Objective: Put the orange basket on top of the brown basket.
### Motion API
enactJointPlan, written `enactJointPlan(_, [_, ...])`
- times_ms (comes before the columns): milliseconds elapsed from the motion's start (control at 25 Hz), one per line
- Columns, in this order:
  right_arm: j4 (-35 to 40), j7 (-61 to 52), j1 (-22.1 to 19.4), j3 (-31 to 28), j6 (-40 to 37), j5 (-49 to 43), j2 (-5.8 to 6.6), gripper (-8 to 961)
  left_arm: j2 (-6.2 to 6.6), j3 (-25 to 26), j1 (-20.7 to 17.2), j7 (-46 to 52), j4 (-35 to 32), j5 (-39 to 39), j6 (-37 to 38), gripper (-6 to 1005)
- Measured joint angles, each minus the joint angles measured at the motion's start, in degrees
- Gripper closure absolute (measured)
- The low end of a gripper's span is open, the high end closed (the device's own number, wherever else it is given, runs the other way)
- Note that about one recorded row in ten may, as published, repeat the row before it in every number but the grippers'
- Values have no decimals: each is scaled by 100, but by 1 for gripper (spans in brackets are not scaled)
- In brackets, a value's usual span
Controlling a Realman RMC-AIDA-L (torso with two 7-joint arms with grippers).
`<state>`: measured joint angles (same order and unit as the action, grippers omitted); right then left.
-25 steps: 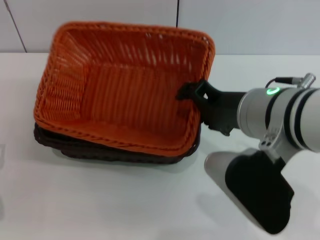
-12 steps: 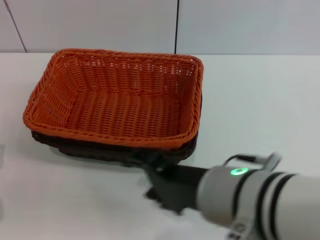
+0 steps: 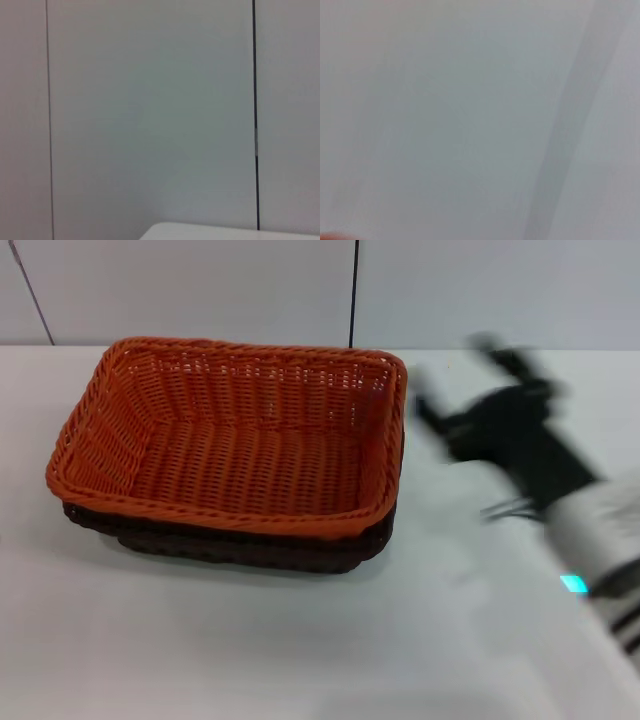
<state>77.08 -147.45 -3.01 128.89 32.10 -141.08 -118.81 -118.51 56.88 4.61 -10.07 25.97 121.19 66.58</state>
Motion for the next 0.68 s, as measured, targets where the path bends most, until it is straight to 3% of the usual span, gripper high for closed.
enactJointPlan(80, [-1101,-420,26,-53,1699,963,-2,206,-3,-7,23,15,-28,2,53,233])
enactJointPlan(200, [-1636,-882,53,-100,2311,1318,-1,206,-1,-10,44,16,-69,-11,89,233])
enactJointPlan(360, [-2878,-2038,309,-352,2860,1652,-1,205,0,10,63,23,-135,-31,123,233])
enactJointPlan(680, [-3312,-2119,447,-281,3261,1747,-20,205,8,23,85,29,-223,-34,127,233])
